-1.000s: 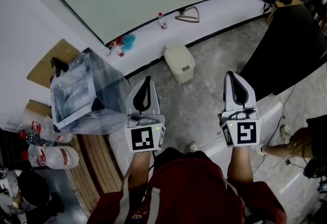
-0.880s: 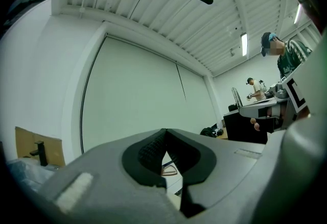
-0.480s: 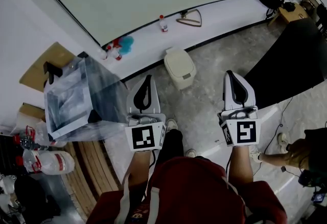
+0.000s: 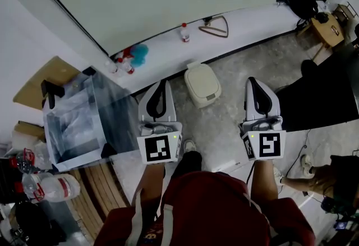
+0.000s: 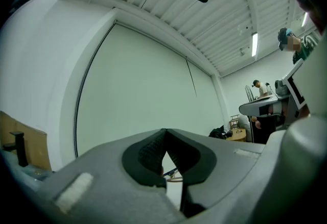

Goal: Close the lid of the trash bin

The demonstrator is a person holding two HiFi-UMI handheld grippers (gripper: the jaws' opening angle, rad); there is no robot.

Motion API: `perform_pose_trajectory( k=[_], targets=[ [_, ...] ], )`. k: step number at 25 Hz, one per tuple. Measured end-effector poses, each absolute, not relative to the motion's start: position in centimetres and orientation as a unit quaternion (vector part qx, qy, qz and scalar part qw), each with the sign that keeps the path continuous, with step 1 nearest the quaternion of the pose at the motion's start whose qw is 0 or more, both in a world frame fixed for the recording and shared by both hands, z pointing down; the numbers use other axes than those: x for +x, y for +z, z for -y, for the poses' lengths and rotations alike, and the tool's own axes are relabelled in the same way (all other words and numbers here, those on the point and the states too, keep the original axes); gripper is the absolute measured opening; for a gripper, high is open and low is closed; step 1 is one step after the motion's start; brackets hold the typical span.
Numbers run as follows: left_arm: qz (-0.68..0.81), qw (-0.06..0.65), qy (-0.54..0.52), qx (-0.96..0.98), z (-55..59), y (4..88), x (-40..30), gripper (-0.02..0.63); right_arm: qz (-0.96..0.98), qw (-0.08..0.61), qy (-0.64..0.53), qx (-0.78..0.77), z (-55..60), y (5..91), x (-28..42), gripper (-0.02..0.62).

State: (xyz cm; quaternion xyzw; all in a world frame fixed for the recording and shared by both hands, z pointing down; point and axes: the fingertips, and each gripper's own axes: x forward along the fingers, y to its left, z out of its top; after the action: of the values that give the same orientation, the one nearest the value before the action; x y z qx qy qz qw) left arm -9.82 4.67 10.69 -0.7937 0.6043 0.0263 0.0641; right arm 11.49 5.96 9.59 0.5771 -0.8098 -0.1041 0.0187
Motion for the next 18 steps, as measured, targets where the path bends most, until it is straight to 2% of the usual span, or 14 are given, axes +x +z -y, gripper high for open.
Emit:
perform_pose_trajectory(
  k=[9, 18],
  targets=[
    [-0.599, 0.044, 0.020, -0.799, 2.9, 13.4, -13.1, 0.000, 0.807, 0.032, -0.080, 0.585, 1.4, 11.6, 7.6, 0.000],
    [-0.589, 0.000, -0.014, -0.808, 6.8, 19.6, -12.2, 0.000, 0.805, 0.086, -0.025, 0.587, 5.4, 18.8, 8.1, 0.000]
  ],
)
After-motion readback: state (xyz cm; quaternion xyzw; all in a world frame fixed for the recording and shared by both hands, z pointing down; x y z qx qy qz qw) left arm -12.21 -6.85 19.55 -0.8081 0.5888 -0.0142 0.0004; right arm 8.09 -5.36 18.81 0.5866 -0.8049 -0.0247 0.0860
